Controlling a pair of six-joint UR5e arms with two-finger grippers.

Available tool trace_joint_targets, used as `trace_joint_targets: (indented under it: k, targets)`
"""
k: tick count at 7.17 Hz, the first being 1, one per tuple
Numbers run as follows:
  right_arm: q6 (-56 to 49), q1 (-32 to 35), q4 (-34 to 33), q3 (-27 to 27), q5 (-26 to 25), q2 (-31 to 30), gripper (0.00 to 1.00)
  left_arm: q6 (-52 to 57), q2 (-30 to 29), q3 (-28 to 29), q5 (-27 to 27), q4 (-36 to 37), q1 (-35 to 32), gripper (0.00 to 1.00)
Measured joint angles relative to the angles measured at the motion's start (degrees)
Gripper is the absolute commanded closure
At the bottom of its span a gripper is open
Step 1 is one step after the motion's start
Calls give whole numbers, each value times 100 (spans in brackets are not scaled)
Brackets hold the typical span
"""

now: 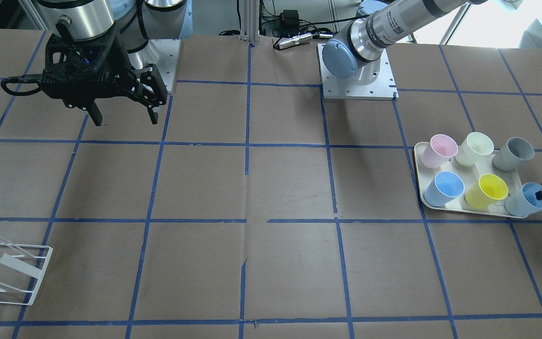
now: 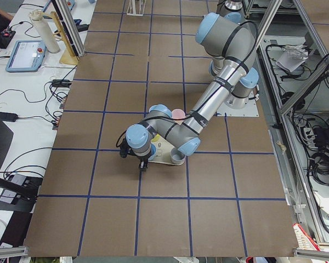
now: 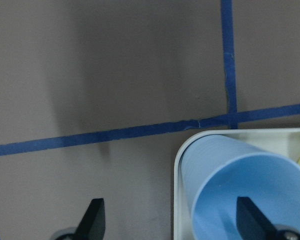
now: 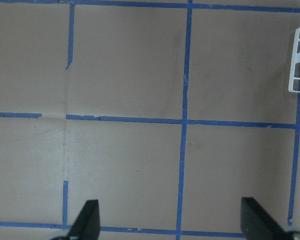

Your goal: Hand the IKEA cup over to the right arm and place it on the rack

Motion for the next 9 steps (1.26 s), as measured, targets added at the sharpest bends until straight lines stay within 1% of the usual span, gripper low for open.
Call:
trace_joint_targets:
  k: [2, 3, 4, 9]
  targets:
    - [0, 0, -3, 0, 0, 5, 0, 20, 6, 0, -1, -53, -14, 66]
    - [0, 0, -3, 0, 0, 2, 0, 26, 9, -17, -11, -79, -14, 75]
    - [-2, 0, -3, 0, 0, 0, 0, 28, 15, -41, -18, -109, -15, 100]
    - [-1, 0, -14, 0, 0, -1, 0, 44, 138, -33, -14, -365, -20, 100]
